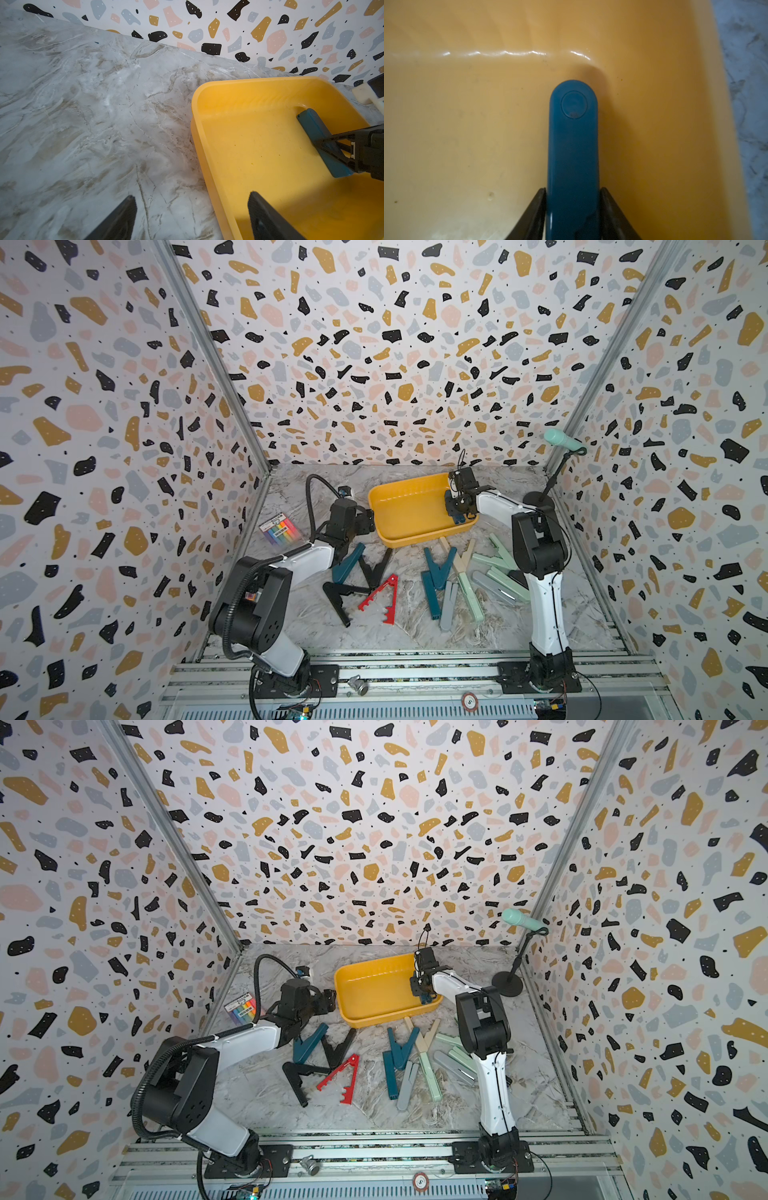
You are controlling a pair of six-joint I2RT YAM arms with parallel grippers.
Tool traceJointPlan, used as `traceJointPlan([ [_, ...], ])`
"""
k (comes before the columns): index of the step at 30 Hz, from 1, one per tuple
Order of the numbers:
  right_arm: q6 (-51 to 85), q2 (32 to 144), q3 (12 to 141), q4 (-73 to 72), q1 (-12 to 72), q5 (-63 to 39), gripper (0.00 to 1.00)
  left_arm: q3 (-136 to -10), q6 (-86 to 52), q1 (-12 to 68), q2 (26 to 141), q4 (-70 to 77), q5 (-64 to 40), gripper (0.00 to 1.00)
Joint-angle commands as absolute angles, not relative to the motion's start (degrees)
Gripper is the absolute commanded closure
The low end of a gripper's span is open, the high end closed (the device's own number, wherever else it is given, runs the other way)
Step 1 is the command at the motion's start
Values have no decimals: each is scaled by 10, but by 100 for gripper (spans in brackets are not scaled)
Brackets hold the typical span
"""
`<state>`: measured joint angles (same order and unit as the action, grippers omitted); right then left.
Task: Put the pruning pliers into the storage box
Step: Place the pruning pliers in the storage box.
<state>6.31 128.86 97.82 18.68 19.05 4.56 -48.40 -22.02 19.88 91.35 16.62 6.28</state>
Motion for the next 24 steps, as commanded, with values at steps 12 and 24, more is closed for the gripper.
traceJointPlan([
  [12,76,1275,1016,206,190,39,71,-487,-227,194,925,179,46,17],
  [24,86,1284,1038,216,188,59,74,-483,-228,194,925,184,45,17],
])
